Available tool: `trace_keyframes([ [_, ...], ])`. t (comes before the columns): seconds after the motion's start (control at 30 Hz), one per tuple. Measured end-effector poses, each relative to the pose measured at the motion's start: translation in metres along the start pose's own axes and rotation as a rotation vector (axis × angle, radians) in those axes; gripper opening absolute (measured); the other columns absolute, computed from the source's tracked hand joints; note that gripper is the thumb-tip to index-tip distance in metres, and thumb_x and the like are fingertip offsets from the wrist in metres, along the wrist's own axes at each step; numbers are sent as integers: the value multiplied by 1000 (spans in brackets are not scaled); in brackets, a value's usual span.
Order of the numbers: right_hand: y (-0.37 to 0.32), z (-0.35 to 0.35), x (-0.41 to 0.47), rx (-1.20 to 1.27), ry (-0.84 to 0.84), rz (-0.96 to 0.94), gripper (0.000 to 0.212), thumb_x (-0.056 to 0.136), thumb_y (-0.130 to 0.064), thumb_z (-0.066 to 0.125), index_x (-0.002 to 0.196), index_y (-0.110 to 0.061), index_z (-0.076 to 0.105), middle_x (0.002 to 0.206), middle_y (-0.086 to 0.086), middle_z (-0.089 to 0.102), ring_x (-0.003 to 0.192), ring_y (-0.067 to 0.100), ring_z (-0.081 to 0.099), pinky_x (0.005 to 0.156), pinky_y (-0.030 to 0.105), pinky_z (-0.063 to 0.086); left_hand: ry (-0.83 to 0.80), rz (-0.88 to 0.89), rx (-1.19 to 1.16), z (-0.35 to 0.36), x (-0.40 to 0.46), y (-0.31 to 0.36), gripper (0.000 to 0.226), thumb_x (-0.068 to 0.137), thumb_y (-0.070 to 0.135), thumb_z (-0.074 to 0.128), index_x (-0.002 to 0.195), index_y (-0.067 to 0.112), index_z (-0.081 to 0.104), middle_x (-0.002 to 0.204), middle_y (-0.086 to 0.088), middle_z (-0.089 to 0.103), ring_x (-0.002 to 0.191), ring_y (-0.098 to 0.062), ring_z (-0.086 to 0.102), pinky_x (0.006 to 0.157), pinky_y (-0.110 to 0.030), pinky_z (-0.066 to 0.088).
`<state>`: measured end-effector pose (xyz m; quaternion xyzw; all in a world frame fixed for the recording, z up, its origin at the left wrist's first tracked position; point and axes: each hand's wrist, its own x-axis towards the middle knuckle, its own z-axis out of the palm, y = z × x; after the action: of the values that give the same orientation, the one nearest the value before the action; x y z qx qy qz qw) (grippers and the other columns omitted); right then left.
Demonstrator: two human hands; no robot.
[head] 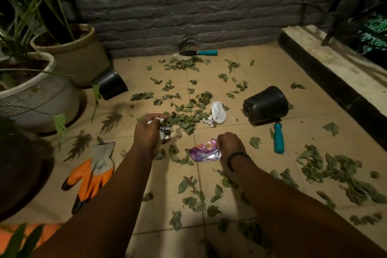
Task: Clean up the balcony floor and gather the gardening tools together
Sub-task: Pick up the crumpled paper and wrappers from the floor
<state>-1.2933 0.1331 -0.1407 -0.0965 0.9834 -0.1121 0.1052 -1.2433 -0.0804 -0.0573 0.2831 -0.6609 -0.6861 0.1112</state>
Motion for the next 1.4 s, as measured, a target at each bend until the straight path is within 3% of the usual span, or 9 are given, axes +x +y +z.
trace_keyframes([
  [0.13, -7, -9, 6, 200, 104, 77, 21, 90, -7, 56, 102, -5, 73, 107, 14, 68, 103, 29, 63, 93, 32, 50, 60, -163, -106, -9, 7, 4, 30, 85, 9, 45, 70, 15, 71, 75, -11, 63, 69, -29, 61, 64, -34, 52],
  [0.23, -26, -31, 8, 711, 229, 211, 14, 88, -8, 64, 93, -9, 76, 96, 8, 73, 95, 23, 66, 93, 35, 53, 6, -242, -172, -14, 10, 6, 34, 89, 33, 43, 74, 10, 63, 68, -10, 61, 69, -28, 54, 66, -33, 46],
  [0.37, -68, -75, -4, 1199, -121, -149, 11, 87, -6, 70, 97, -8, 73, 94, 3, 72, 81, 13, 67, 84, 29, 58, -255, -323, -124, -17, 4, 9, 99, 69, 89, 52, 121, 5, 62, 109, -20, 72, 91, -32, 71, 72, -39, 57],
  [0.63, -130, -85, -27, 1771, -466, -267, 11, 95, 0, 55, 95, -5, 65, 82, 3, 62, 71, 8, 59, 72, 16, 54, -457, -221, -320, -4, -7, 31, 55, 98, 59, 40, 97, 10, 65, 86, -12, 72, 76, -22, 73, 69, -31, 59],
  [0.83, -132, -90, -18, 1526, -324, -324, 8, 93, 3, 58, 93, -3, 63, 78, 8, 63, 64, 8, 64, 67, 19, 56, -208, -192, -353, 0, 3, 23, 51, 99, 51, 51, 115, 4, 65, 102, -21, 71, 78, -27, 72, 61, -33, 59],
  [1.03, -108, -85, 5, 1221, -59, -254, 16, 90, -1, 63, 100, -13, 67, 86, 13, 70, 76, 23, 67, 63, 27, 57, 44, -144, -267, 8, 11, 7, 18, 99, 23, 61, 100, 5, 60, 88, -18, 67, 68, -26, 65, 49, -27, 56],
  [1.13, -72, -67, 44, 769, 227, -118, 33, 93, -7, 58, 121, -23, 63, 120, 6, 65, 112, 26, 60, 93, 42, 53, 108, -134, -222, -1, 21, -2, 18, 99, 19, 60, 112, 6, 58, 104, -24, 62, 72, -27, 63, 50, -26, 57],
  [1.3, -4, -40, 76, 68, 35, -57, 64, 98, -10, 49, 154, -29, 23, 165, -2, 1, 147, 31, 14, 116, 45, 24, 111, -97, -150, -14, 26, -11, 11, 99, 16, 60, 108, 9, 62, 96, -19, 63, 68, -26, 62, 46, -24, 54],
  [1.4, 22, -22, 87, 24, -63, -40, 59, 99, -27, 52, 153, -32, 28, 163, 4, 15, 145, 35, 23, 116, 45, 24, 138, -79, -152, -20, 26, -13, 15, 96, 18, 64, 108, 9, 63, 96, -17, 65, 73, -29, 65, 57, -32, 60],
])
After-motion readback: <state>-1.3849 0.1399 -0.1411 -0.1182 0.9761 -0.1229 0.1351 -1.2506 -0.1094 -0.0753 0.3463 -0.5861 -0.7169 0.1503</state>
